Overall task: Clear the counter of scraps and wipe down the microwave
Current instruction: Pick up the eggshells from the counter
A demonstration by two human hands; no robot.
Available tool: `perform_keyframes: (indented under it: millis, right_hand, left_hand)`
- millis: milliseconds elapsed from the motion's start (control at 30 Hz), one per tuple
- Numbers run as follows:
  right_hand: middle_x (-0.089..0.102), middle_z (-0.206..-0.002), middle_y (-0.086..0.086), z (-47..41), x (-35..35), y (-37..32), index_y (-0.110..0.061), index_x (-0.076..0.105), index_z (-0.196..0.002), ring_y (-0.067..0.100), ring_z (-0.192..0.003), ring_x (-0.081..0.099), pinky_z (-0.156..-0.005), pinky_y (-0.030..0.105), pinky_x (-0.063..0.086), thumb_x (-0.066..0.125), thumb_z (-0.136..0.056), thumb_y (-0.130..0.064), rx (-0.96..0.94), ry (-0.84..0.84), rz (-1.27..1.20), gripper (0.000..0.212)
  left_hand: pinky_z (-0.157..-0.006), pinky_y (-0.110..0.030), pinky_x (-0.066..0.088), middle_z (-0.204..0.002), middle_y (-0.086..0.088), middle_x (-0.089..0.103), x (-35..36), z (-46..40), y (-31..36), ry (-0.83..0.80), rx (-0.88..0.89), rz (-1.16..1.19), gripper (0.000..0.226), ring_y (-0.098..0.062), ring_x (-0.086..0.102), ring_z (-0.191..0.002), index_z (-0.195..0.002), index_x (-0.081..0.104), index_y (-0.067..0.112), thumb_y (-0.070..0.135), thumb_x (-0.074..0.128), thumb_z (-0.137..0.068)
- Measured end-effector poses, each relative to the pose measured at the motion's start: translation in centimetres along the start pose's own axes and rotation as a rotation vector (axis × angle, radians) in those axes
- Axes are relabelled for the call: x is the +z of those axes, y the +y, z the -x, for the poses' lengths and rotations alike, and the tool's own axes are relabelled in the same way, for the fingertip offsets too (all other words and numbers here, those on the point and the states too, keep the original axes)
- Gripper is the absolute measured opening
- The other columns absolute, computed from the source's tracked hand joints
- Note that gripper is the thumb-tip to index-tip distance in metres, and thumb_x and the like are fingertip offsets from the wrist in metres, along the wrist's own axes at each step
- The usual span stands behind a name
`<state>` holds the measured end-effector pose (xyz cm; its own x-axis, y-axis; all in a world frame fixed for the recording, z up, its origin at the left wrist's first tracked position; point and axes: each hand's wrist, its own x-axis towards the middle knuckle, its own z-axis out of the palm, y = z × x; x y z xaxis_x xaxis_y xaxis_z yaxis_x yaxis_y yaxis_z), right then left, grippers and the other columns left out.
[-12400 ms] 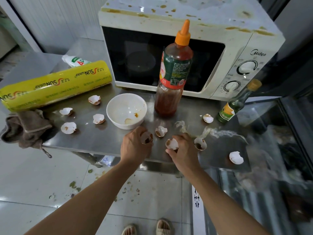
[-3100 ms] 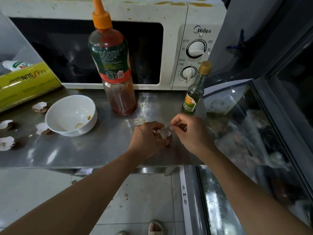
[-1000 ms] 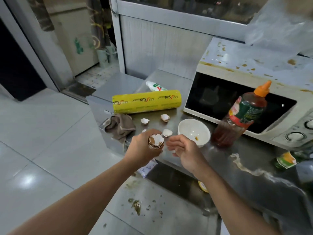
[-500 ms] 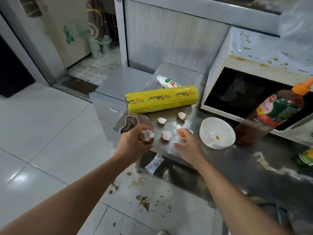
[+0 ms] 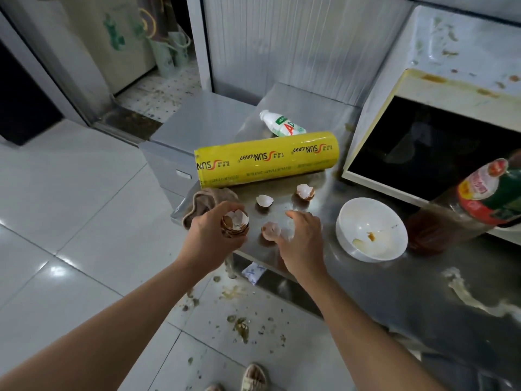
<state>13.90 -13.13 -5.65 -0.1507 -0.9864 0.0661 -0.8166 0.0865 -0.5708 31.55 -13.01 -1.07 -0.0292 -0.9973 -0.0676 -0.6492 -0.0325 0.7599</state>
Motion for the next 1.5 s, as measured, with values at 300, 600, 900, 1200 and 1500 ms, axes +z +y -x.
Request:
perform_keyframes:
  millis: [300,600,900,1200,1500]
  right_hand:
    - [0.051,-0.13,0.01,-1.1,-1.5,2.6,-0.005,0.051,-0.128,0.028,-0.124,0.043,-0.104,0.03,0.031,0.057,-0.084,0.002,0.029,-0.056,0.112,0.045]
    - [0.06,-0.122,0.004,0.3,-1.4,0.6,-0.011,0.06,-0.119,0.019,-0.112,0.051,-0.092,0.017,0.03,0.063,-0.086,-0.011,0.123,0.039,-0.003,0.033]
    - [0.064,-0.12,-0.002,1.3,0.5,-3.5,-0.014,0.064,-0.118,0.007,-0.105,0.056,-0.081,-0.01,0.022,0.07,-0.081,-0.01,0.117,0.012,-0.17,0.038]
    - [0.066,-0.111,0.003,0.9,1.3,-3.4,-0.014,0.068,-0.111,0.02,-0.105,0.057,-0.088,0.013,0.034,0.073,-0.074,0.0,0.116,0.053,-0.129,0.04]
    - [0.063,-0.118,-0.001,0.3,1.6,-2.3,-0.016,0.063,-0.117,0.015,-0.109,0.053,-0.088,0.01,0.03,0.077,-0.072,-0.008,0.103,0.014,-0.121,0.048]
  left_hand:
    - [-0.076,-0.017,0.046,-0.096,0.008,0.061,0.7,-1.6,0.7,-0.023,0.001,0.0,0.053,-0.009,0.059,-0.089,-0.115,0.061,0.028,0.016,0.081,-0.067]
    - [-0.069,-0.009,0.037,-0.102,0.012,0.061,-0.5,-2.6,-0.5,-0.061,0.041,-0.017,0.051,-0.004,0.053,-0.09,-0.113,0.061,0.031,0.018,0.081,-0.067]
    - [-0.08,-0.017,0.041,-0.102,0.014,0.059,-1.8,-2.9,-2.0,-0.134,0.1,-0.006,0.053,-0.004,0.053,-0.093,-0.116,0.061,0.027,0.015,0.08,-0.068]
    - [-0.064,0.006,0.033,-0.097,0.016,0.055,-2.1,-3.4,-1.9,-0.173,0.175,-0.012,0.053,0.001,0.048,-0.087,-0.117,0.06,0.026,0.016,0.08,-0.069]
    - [-0.062,0.002,0.035,-0.098,0.008,0.063,-1.7,-3.9,-1.1,-0.196,0.207,-0.019,0.052,-0.004,0.053,-0.083,-0.118,0.059,0.027,0.017,0.078,-0.07]
